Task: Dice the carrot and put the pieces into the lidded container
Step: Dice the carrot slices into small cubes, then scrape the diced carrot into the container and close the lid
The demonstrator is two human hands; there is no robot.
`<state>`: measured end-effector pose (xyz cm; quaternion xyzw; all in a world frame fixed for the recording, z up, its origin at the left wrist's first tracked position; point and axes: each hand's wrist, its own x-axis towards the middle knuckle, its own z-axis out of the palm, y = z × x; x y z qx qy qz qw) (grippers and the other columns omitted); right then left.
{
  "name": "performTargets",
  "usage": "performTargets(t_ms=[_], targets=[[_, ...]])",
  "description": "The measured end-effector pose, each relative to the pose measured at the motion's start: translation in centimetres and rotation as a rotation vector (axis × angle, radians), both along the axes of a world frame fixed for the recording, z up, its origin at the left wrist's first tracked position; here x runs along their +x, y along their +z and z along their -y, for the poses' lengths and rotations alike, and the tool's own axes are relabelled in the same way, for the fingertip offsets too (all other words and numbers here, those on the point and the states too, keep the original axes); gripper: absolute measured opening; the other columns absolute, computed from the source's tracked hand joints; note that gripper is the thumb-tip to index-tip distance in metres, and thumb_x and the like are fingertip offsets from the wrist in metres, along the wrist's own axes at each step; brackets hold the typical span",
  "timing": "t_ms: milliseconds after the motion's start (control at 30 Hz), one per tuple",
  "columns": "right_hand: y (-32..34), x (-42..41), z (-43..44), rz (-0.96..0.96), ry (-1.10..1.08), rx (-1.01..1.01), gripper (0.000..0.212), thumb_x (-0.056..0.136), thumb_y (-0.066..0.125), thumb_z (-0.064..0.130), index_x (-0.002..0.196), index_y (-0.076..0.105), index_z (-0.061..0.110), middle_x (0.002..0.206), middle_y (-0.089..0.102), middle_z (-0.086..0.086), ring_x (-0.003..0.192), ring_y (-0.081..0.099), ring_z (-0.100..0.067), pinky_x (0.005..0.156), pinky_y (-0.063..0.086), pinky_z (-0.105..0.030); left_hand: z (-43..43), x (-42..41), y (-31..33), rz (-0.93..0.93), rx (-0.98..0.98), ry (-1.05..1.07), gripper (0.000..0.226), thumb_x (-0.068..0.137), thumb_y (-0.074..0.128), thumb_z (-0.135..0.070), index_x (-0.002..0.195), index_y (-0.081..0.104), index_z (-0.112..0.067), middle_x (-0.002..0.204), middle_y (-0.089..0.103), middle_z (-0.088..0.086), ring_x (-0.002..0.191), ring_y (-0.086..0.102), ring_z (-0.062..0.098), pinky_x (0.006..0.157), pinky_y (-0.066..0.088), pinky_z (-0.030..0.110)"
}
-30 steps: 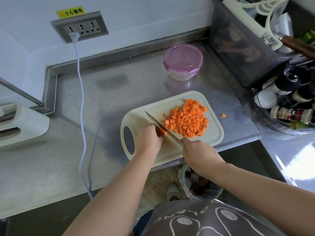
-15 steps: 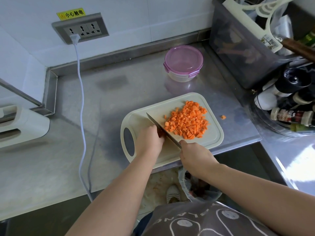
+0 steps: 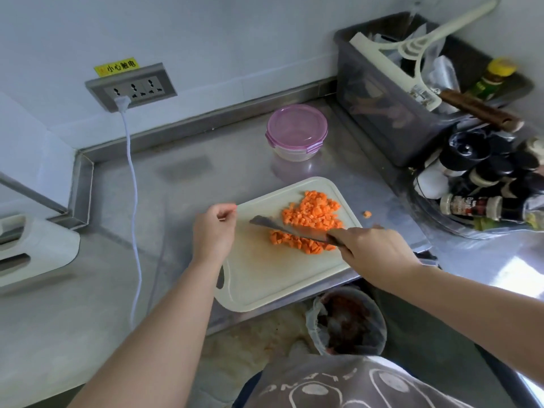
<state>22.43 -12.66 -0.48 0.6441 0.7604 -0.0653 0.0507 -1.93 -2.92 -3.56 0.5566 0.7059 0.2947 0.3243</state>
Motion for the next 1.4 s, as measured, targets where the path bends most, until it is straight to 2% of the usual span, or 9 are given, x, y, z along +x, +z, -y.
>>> performTargets(t_ms=[100,267,467,600,733,867,1033,1200,1400], targets=[[0.3,1.1,-0.4,0.106,0.097,0.135,0.029,0.06,0.082,0.014,0.085,0.071,0.022,0.051,0.056,0.003,0.037,0.044,-0.022,0.045,0.036,-0.025,-0.3,0.9,2.5,-0.136,0.116,-0.329,0.028,0.088,0.051,-0.002,0.094,0.072,-0.02,0.098,0.067,-0.005,0.086,0.059,0.01,0.08,0.043,0.019],[0.0,1.5,-0.9,0.103,0.173,0.156,0.029,0.059,0.078,0.007,0.084,0.069,0.019,0.05,0.053,0.002,0.035,0.044,-0.025,0.043,0.047,-0.035,0.7,3.9,2.4,-0.301,-0.043,-0.751,0.036,0.086,0.048,0.0,0.102,0.073,-0.021,0.107,0.065,-0.006,0.101,0.059,0.013,0.085,0.042,0.016],[-0.7,2.0,-1.0,0.113,0.195,0.145,0.026,0.068,0.071,0.012,0.089,0.066,0.025,0.055,0.055,0.007,0.041,0.05,-0.021,0.054,0.049,-0.033,0.3,4.9,1.4,-0.271,0.003,-0.663,0.039,0.089,0.044,0.0,0.108,0.071,-0.022,0.115,0.062,-0.004,0.106,0.059,0.013,0.093,0.043,0.023],[0.2,2.7,-1.0,0.034,0.111,0.164,0.031,0.062,0.078,0.012,0.087,0.07,0.028,0.053,0.054,0.006,0.04,0.046,-0.02,0.044,0.022,-0.021,-0.7,5.2,1.7,-0.199,0.102,-0.627,0.04,0.09,0.041,0.002,0.103,0.072,-0.02,0.113,0.064,-0.002,0.106,0.059,0.014,0.095,0.043,0.024],[0.6,4.1,-1.9,-0.114,-0.262,0.081,0.036,0.098,0.046,0.033,0.134,0.047,0.033,0.102,0.066,0.005,0.085,0.063,-0.019,0.067,0.034,-0.026,-2.2,4.3,2.2,-0.133,0.201,-0.348,0.038,0.088,0.041,0.008,0.104,0.07,-0.011,0.11,0.066,0.004,0.096,0.059,0.01,0.082,0.034,0.008],[-1.2,5.2,-4.3,-0.255,-0.595,-0.072,0.045,0.1,0.032,0.027,0.143,0.033,0.014,0.132,0.052,-0.012,0.111,0.055,-0.032,0.089,0.044,-0.04,-2.3,4.5,1.7,-0.177,0.065,-0.43,0.035,0.091,0.042,0.001,0.104,0.069,-0.017,0.113,0.066,0.0,0.1,0.06,0.011,0.084,0.039,0.016],[-3.3,6.0,-7.4,-0.166,-0.652,-0.183,0.05,0.101,0.034,0.018,0.148,0.019,0.008,0.142,0.039,-0.018,0.128,0.042,-0.035,0.104,0.033,-0.043,-2.9,5.0,1.2,-0.199,-0.023,-0.442,0.03,0.095,0.045,-0.006,0.107,0.068,-0.019,0.111,0.067,-0.005,0.099,0.06,0.01,0.082,0.039,0.017],[-3.6,7.0,-9.1,-0.077,-0.576,-0.208,0.059,0.093,0.058,0.023,0.143,0.029,0.009,0.136,0.038,-0.017,0.124,0.037,-0.033,0.099,0.037,-0.039,-6.4,6.2,1.9,-0.121,-0.164,-0.389,0.029,0.096,0.047,-0.011,0.12,0.062,-0.014,0.117,0.066,0.004,0.104,0.061,0.018,0.082,0.041,0.021],[-2.0,7.7,-10.9,-0.18,-0.514,-0.034,0.039,0.098,0.044,0.021,0.136,0.048,0.016,0.128,0.045,-0.012,0.121,0.04,-0.032,0.1,0.036,-0.039,-11.2,10.3,2.6,0.427,-0.466,0.034,0.051,0.097,0.053,-0.026,0.143,0.033,-0.015,0.119,0.054,0.004,0.099,0.06,0.02,0.074,0.048,0.031]])
